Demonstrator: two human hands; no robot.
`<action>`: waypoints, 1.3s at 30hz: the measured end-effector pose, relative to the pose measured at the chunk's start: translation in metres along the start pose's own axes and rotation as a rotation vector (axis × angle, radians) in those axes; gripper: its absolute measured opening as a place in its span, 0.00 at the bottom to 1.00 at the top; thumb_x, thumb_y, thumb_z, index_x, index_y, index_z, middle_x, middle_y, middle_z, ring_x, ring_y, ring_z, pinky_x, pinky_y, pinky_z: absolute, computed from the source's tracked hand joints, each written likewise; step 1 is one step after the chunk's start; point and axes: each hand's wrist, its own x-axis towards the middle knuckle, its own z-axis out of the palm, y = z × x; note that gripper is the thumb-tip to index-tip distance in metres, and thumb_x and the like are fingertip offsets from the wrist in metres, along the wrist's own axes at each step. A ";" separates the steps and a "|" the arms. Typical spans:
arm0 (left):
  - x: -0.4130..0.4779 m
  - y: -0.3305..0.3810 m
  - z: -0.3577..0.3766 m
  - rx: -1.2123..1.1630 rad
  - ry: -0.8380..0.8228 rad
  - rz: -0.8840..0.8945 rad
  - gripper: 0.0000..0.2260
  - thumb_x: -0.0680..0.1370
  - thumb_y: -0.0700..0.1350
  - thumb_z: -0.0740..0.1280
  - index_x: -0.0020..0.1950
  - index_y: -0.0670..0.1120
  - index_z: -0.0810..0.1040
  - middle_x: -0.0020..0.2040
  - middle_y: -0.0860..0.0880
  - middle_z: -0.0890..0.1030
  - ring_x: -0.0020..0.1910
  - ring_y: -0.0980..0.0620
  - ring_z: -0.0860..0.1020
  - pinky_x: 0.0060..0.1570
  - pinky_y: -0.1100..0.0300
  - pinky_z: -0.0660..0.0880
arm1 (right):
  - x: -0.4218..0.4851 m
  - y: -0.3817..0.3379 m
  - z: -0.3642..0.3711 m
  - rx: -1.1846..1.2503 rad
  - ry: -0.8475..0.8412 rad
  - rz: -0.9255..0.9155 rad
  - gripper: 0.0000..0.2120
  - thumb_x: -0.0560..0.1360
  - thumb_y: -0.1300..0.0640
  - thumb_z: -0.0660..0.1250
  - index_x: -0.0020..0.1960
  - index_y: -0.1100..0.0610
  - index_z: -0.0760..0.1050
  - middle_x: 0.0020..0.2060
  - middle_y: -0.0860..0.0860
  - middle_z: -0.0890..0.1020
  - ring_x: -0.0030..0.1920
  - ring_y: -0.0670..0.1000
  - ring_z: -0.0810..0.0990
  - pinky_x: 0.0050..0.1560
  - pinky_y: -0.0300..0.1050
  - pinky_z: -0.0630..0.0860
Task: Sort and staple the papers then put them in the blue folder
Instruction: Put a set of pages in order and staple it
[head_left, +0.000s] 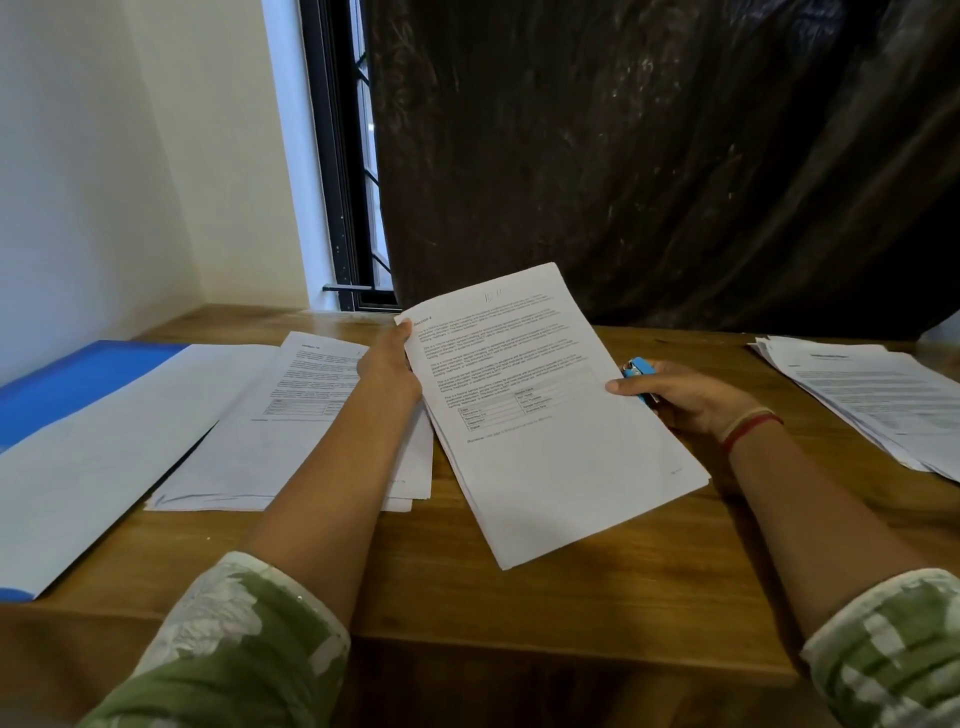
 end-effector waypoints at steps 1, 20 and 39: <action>0.001 0.002 -0.001 0.030 0.029 0.022 0.14 0.75 0.43 0.71 0.59 0.43 0.77 0.48 0.45 0.85 0.45 0.45 0.84 0.49 0.42 0.80 | -0.010 -0.008 0.009 0.021 -0.009 -0.013 0.53 0.46 0.44 0.86 0.67 0.50 0.70 0.64 0.52 0.78 0.62 0.59 0.78 0.64 0.60 0.74; 0.058 0.105 -0.078 0.563 0.290 0.242 0.07 0.76 0.41 0.67 0.43 0.46 0.69 0.37 0.49 0.70 0.39 0.50 0.71 0.30 0.63 0.66 | -0.056 -0.050 0.183 0.233 -0.060 0.097 0.12 0.72 0.66 0.72 0.53 0.59 0.74 0.44 0.56 0.83 0.37 0.53 0.84 0.25 0.40 0.78; 0.079 0.064 -0.104 1.006 0.384 0.603 0.12 0.75 0.48 0.67 0.41 0.40 0.82 0.37 0.45 0.81 0.39 0.43 0.79 0.41 0.55 0.75 | -0.051 -0.044 0.221 -0.101 0.055 -0.101 0.17 0.74 0.60 0.72 0.57 0.54 0.68 0.50 0.52 0.79 0.37 0.46 0.80 0.25 0.33 0.73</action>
